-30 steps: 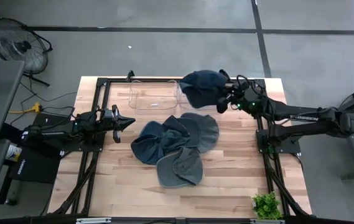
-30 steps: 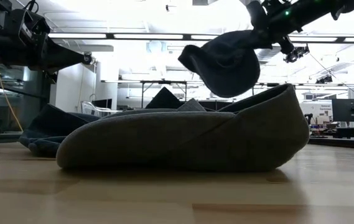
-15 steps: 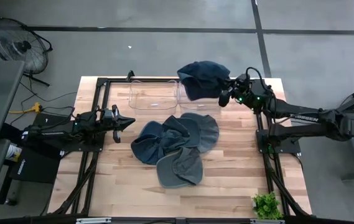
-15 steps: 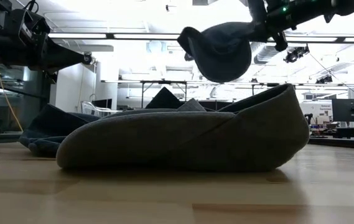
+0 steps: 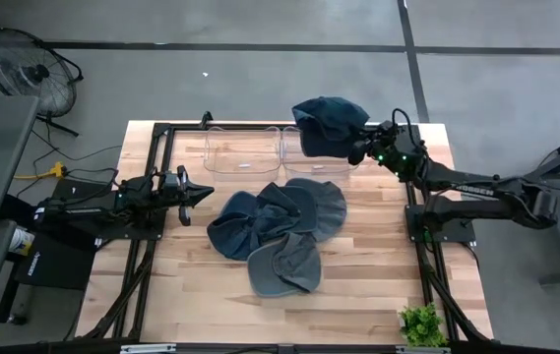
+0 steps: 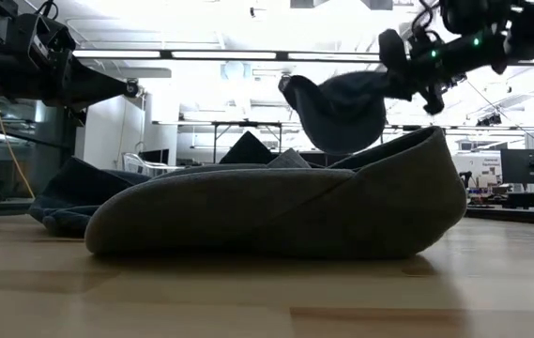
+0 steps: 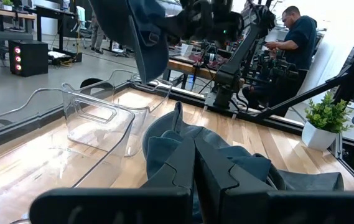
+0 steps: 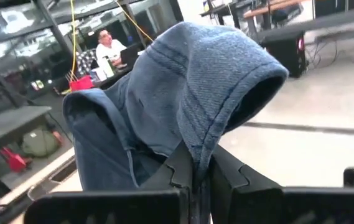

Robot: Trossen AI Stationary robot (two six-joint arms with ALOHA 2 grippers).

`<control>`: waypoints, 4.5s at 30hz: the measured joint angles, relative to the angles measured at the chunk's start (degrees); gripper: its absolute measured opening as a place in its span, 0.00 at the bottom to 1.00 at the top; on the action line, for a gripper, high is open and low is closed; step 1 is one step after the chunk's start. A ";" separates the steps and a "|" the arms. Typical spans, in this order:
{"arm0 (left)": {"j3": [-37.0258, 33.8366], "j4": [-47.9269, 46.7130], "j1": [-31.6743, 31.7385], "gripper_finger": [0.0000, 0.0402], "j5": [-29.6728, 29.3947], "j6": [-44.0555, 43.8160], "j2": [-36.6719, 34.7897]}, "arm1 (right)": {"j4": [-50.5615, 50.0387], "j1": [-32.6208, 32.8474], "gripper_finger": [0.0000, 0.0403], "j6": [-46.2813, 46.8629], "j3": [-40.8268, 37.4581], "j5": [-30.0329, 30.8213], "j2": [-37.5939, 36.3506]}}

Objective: Pick & Place hat
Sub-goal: Put the dark blue cap into the right transparent bin, then put the gray cap into the left transparent bin

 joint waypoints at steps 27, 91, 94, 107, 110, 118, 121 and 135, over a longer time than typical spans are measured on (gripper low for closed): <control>0.00 0.00 0.01 0.00 0.00 -0.01 0.02 | 10.08 -1.67 0.06 5.71 -1.19 -2.98 19.88; 0.00 -0.02 -0.01 0.00 0.00 0.01 0.01 | -39.98 16.14 0.64 -14.86 8.29 -35.78 -1.41; 0.00 -0.02 -0.01 0.00 0.00 -0.01 0.02 | -44.08 19.18 0.64 -13.99 8.29 -33.74 -1.41; 0.00 0.00 0.01 0.00 0.00 0.02 0.01 | -56.81 25.91 0.64 -7.25 8.14 -15.63 -0.94; 0.00 -0.02 0.00 0.00 0.00 -0.01 0.00 | -58.09 25.76 0.64 -5.84 8.14 -14.18 0.30; 0.00 0.00 -0.01 0.00 0.00 0.02 0.01 | -55.91 24.46 0.64 -5.65 8.08 -9.58 7.69; 0.00 -0.02 0.00 0.00 0.00 0.02 0.01 | -52.47 23.41 0.64 -4.05 8.04 -9.64 10.32; 0.00 0.00 0.00 0.00 0.00 0.02 0.02 | -26.09 21.44 0.64 14.82 -9.92 -8.42 3.95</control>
